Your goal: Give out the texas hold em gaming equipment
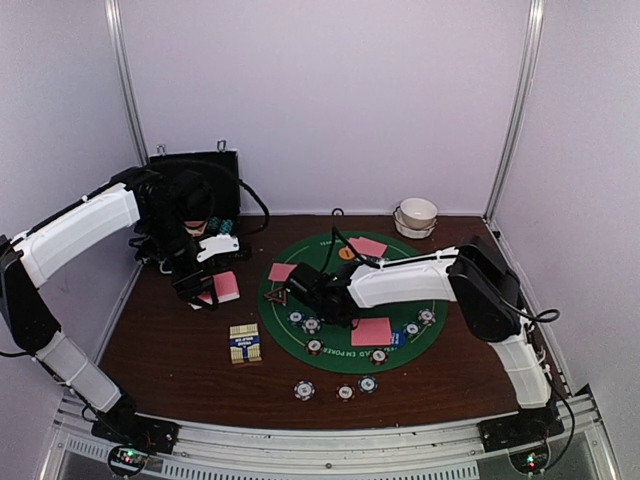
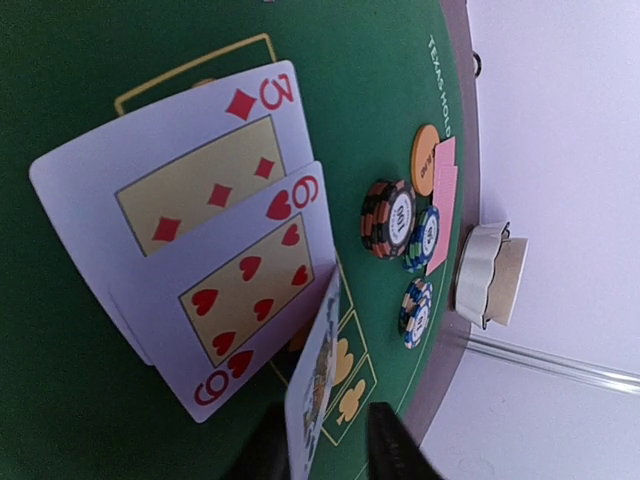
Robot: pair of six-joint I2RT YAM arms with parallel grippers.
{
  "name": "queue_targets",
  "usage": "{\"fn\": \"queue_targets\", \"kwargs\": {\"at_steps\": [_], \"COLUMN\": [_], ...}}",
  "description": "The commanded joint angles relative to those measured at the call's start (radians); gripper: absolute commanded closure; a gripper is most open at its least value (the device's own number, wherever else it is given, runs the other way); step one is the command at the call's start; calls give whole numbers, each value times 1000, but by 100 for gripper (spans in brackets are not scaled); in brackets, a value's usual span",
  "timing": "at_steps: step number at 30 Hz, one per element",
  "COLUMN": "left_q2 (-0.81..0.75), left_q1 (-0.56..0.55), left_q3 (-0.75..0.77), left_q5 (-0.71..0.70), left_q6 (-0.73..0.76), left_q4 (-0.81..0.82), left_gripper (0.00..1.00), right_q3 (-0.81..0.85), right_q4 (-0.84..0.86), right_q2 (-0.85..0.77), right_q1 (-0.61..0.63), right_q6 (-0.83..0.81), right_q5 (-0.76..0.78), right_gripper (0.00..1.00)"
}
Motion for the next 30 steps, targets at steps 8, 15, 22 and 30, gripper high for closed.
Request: {"fn": "queue_targets", "kwargs": {"at_steps": [8,15,22,30], "left_q2": [-28,-31,-34,-22], "left_q1": [5,5,5,5], "left_q3": [12,11,14,10], "left_q5": [22,24,22,13], "left_q6": [-2,-2,-2,-9], "left_q4": [1,-3,-3,13], "left_gripper": [100,100,100,100], "right_q3": [-39,-53,7,26], "right_q4": [-60,-87,-156,-57], "right_q2": [-90,-127,-223,-392], "right_q1": [11,-9,-71,-130], "right_q6": [133,205,418,857], "right_q5": [-110,-151,-296,-953], "right_gripper": [34,32,28,5]}}
